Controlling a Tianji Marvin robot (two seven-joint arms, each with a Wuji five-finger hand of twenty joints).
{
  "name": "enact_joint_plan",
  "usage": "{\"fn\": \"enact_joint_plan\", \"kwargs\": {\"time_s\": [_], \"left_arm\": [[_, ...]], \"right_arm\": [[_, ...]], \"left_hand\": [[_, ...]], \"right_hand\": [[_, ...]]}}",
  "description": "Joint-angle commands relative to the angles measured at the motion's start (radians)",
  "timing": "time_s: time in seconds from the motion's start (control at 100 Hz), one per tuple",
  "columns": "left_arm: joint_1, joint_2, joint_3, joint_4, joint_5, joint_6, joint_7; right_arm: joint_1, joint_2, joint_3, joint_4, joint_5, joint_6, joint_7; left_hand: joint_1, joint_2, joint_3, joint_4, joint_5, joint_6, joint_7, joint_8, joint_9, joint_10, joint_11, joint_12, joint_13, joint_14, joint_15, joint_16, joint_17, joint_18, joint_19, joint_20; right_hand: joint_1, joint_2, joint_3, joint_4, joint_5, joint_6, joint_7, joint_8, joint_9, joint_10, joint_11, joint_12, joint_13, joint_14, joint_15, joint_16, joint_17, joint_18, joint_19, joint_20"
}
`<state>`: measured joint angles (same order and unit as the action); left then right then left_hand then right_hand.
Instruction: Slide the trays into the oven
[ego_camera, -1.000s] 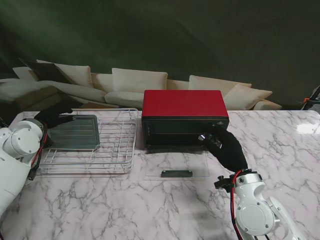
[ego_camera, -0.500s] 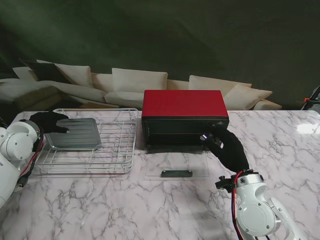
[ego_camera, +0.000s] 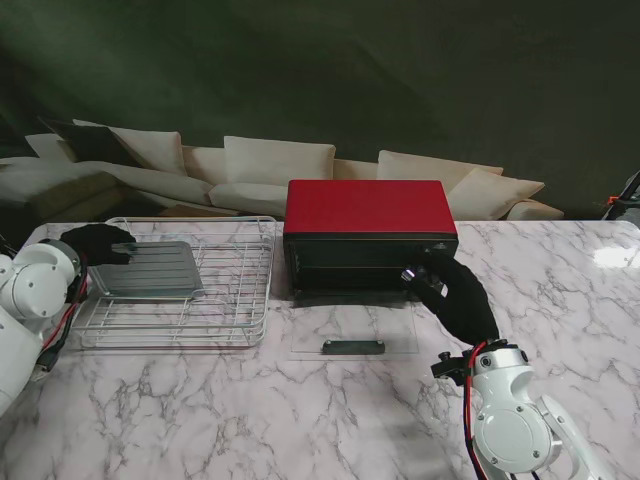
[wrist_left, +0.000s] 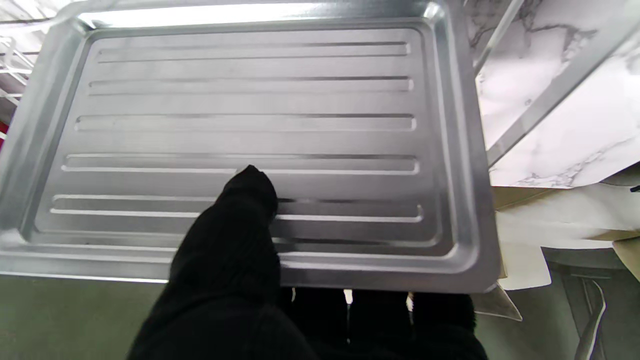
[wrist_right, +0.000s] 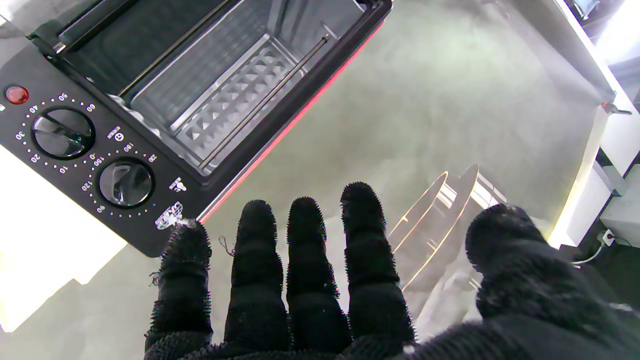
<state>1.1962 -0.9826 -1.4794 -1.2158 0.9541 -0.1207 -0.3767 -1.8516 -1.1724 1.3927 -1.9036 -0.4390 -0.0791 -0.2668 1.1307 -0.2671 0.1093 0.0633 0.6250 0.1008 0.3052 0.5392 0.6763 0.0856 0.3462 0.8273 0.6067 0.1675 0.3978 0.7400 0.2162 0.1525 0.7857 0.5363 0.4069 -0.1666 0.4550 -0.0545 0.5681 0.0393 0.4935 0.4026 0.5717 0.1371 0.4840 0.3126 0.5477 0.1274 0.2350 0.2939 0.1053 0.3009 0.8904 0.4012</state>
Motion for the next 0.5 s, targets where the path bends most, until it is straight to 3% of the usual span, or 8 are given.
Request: {"fn": "enact_joint_plan", "kwargs": {"time_s": [0.0, 0.14, 0.27, 0.49], "left_arm": [[0.001, -0.001, 0.004, 0.014, 0.009, -0.007, -0.002], [0.007, 0.0, 0.002, 0.01, 0.013, -0.013, -0.006], [-0.005, 0.003, 0.019, 0.028, 0.029, -0.005, -0.01], [-0.02, -0.002, 0.039, 0.054, -0.007, 0.032, -0.005]], "right_arm": [[-0.006, -0.003, 0.001, -0.002, 0.001, 0.004, -0.004], [-0.005, -0.003, 0.001, -0.001, 0.002, 0.004, -0.004], [-0.004, -0.003, 0.0, 0.0, 0.003, 0.004, -0.002], [-0.004, -0.003, 0.0, 0.0, 0.006, 0.006, 0.0]], "left_hand": [[0.053, -0.042, 0.019, 0.014, 0.041, -0.037, 0.04, 0.04, 0.06, -0.021, -0.037, 0.017, 0.039, 0.012, 0.015, -0.005, 0.016, 0.007, 0.052, 0.002], [0.091, -0.039, 0.001, 0.017, 0.095, -0.064, 0.095, 0.017, 0.186, -0.035, -0.124, -0.003, 0.114, 0.023, 0.016, -0.05, 0.071, 0.003, 0.107, -0.002], [0.127, -0.014, 0.008, 0.013, 0.124, -0.085, 0.107, -0.019, 0.234, -0.047, -0.168, -0.109, 0.156, 0.006, -0.015, -0.114, 0.106, -0.015, 0.121, -0.027], [0.16, 0.016, 0.074, -0.016, 0.222, -0.075, 0.193, -0.032, 0.328, -0.031, -0.107, -0.195, 0.261, 0.033, 0.038, -0.137, 0.202, -0.028, 0.195, -0.055]], "right_hand": [[-0.003, -0.015, 0.01, 0.01, 0.017, -0.032, -0.017, 0.006, 0.018, -0.005, -0.001, 0.003, 0.006, 0.0, -0.022, 0.003, -0.006, 0.005, 0.002, 0.011], [-0.003, -0.014, 0.011, 0.01, 0.016, -0.033, -0.018, 0.006, 0.019, -0.005, 0.0, 0.003, 0.006, -0.001, -0.022, 0.003, -0.007, 0.005, 0.001, 0.011], [-0.003, -0.014, 0.01, 0.01, 0.016, -0.032, -0.017, 0.006, 0.02, -0.005, 0.0, 0.003, 0.006, 0.001, -0.022, 0.003, -0.006, 0.005, 0.002, 0.011], [-0.003, -0.013, 0.01, 0.01, 0.016, -0.033, -0.017, 0.006, 0.019, -0.007, 0.0, 0.003, 0.007, 0.001, -0.021, 0.003, -0.006, 0.005, 0.002, 0.012]]}}
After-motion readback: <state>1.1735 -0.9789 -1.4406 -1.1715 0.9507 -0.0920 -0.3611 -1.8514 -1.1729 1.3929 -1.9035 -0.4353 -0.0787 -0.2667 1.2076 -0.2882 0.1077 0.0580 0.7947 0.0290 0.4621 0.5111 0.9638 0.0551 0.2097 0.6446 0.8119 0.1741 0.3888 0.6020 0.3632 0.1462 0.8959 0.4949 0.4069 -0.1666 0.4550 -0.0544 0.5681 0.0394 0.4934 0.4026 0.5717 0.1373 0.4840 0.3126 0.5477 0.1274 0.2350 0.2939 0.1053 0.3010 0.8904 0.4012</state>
